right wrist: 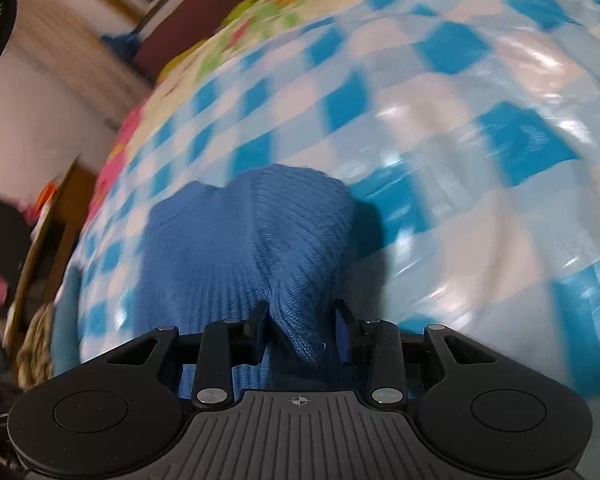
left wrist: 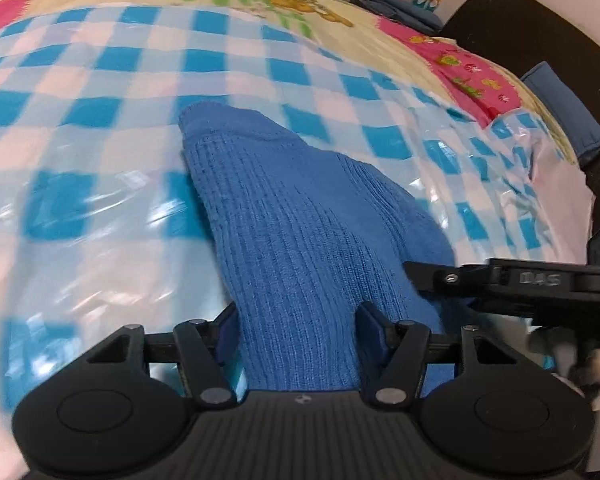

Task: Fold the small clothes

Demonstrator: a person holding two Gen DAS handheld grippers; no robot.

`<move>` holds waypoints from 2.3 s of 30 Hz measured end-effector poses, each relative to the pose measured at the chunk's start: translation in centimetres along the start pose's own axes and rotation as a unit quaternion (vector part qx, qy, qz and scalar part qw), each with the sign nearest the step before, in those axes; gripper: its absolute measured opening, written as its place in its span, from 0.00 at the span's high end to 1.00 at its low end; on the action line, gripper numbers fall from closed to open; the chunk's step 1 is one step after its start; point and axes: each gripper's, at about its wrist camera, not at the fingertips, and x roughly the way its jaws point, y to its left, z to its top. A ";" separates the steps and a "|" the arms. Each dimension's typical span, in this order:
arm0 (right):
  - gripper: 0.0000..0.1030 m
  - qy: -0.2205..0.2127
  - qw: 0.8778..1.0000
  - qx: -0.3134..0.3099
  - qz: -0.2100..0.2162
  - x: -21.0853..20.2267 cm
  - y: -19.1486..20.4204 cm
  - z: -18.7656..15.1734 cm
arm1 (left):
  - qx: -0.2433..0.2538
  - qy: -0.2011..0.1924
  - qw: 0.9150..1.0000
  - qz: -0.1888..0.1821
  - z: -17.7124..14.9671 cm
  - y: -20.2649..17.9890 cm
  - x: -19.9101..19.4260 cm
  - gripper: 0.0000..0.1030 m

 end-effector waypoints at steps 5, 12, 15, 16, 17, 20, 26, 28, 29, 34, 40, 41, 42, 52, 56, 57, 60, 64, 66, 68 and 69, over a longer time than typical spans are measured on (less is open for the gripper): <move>0.68 0.036 0.999 -0.031 0.023 2.2 4.6 -3.9 | 0.016 -0.005 0.997 0.075 -0.1 3.4 -2.0 0.38; 0.66 0.017 0.999 -0.041 -0.021 0.9 4.8 -3.3 | 0.032 -0.038 0.994 0.102 -0.6 3.8 -4.6 0.38; 0.64 -0.023 0.996 -0.068 -0.052 -1.4 5.7 -2.7 | 0.060 -0.070 0.989 0.120 -0.6 2.6 -5.5 0.38; 0.64 -0.037 0.995 -0.077 -0.060 -1.9 6.2 -2.5 | 0.066 -0.079 0.987 0.125 -0.4 2.4 -5.5 0.38; 0.64 -0.049 0.992 -0.093 -0.065 -2.1 7.0 -2.4 | 0.071 -0.086 0.986 0.127 -0.1 2.2 -5.4 0.38; 0.65 -0.057 0.986 -0.132 -0.085 -0.6 8.7 -1.9 | 0.068 -0.090 0.984 0.135 0.7 2.2 -4.5 0.38; 0.70 -0.036 0.980 -0.140 -0.135 5.1 7.9 -0.8 | 0.058 -0.076 0.984 0.152 0.2 3.0 -1.9 0.37; 0.78 -0.041 0.982 -0.130 -0.130 5.6 7.9 -0.1 | 0.053 -0.083 0.983 0.155 0.4 3.0 -1.6 0.36; 0.84 -0.044 0.983 -0.125 -0.127 5.7 8.1 0.5 | 0.050 -0.091 0.982 0.156 0.6 3.0 -1.8 0.36; 0.90 -0.048 0.982 -0.121 -0.137 5.7 8.4 1.2 | 0.058 -0.088 0.981 0.164 0.9 3.0 -1.5 0.36; 0.82 -0.043 0.983 -0.126 -0.128 5.2 8.3 0.7 | 0.061 -0.088 0.980 0.166 0.2 2.4 -3.4 0.37; 0.82 -0.048 0.983 -0.128 -0.123 4.4 8.7 0.6 | 0.066 -0.088 0.980 0.167 0.0 2.2 -4.0 0.37; 0.82 -0.051 0.982 -0.138 -0.115 3.5 9.4 0.3 | 0.072 -0.089 0.979 0.170 -0.4 2.0 -4.7 0.37; 0.82 0.016 0.977 -0.207 -0.054 -3.4 12.5 -10.5 | 0.069 -0.047 0.979 0.185 -5.9 1.8 -7.8 0.37; 0.88 0.024 0.971 -0.216 -0.097 -2.2 11.4 -12.5 | 0.075 -0.022 0.980 0.186 -7.2 1.7 -6.4 0.36; 0.91 0.018 0.970 -0.215 -0.113 -1.5 10.9 -12.3 | 0.079 -0.013 0.978 0.193 -7.4 1.6 -5.8 0.36; 0.94 0.013 0.975 -0.175 -0.133 0.0 9.1 -10.6 | 0.076 -0.004 0.979 0.187 -7.9 1.4 -5.6 0.36; 0.92 0.005 0.980 -0.159 -0.120 -1.6 9.1 -10.3 | 0.080 -0.018 0.979 0.186 -8.4 1.0 -7.0 0.36; 0.85 -0.005 0.978 -0.172 -0.119 -2.8 9.9 -11.0 | 0.078 -0.012 0.979 0.189 -8.4 1.0 -7.0 0.36; 0.82 -0.013 0.977 -0.181 -0.113 -3.7 10.7 -11.6 | 0.078 -0.005 0.978 0.191 -8.5 0.8 -6.9 0.36; 0.82 -0.014 0.976 -0.185 -0.111 -3.9 11.1 -11.9 | 0.077 -0.004 0.978 0.192 -8.6 0.7 -7.0 0.36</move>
